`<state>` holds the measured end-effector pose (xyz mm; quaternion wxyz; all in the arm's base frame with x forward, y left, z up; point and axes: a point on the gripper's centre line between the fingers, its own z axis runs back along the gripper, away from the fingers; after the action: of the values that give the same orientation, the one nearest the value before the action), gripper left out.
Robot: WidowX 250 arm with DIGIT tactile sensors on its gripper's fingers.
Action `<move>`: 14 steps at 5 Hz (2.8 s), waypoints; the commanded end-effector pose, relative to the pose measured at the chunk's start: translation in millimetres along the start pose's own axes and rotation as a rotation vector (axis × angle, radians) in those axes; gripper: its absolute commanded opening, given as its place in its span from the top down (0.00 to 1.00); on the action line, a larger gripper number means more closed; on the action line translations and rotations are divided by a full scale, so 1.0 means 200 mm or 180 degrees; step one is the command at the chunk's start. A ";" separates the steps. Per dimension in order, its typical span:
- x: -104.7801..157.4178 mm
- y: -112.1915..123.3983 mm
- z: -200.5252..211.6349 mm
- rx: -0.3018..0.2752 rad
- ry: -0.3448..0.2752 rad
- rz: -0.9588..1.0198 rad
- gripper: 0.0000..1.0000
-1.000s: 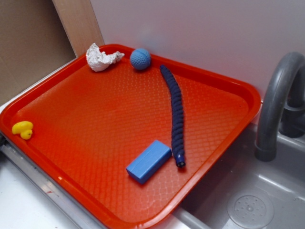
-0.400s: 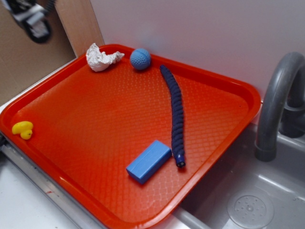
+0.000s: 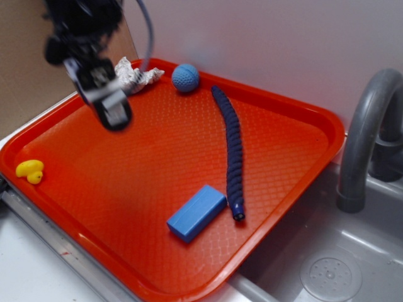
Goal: Grab the blue block.
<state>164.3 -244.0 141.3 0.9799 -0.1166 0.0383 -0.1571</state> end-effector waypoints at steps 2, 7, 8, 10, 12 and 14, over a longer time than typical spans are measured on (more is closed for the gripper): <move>0.16 -0.14 -0.35 0.0269 0.0580 0.0616 0.00; 0.13 -0.10 -0.54 0.0980 0.0890 0.0722 1.00; 0.10 -0.06 -0.46 0.0983 0.0803 0.0728 1.00; -0.06 0.20 0.00 0.0971 0.0276 0.1468 1.00; -0.24 0.40 0.33 0.1040 -0.0260 0.1948 1.00; -0.38 0.48 0.59 0.1176 -0.0782 0.1974 1.00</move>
<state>150.0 -98.8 223.9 0.9838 0.0828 -0.0533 0.1501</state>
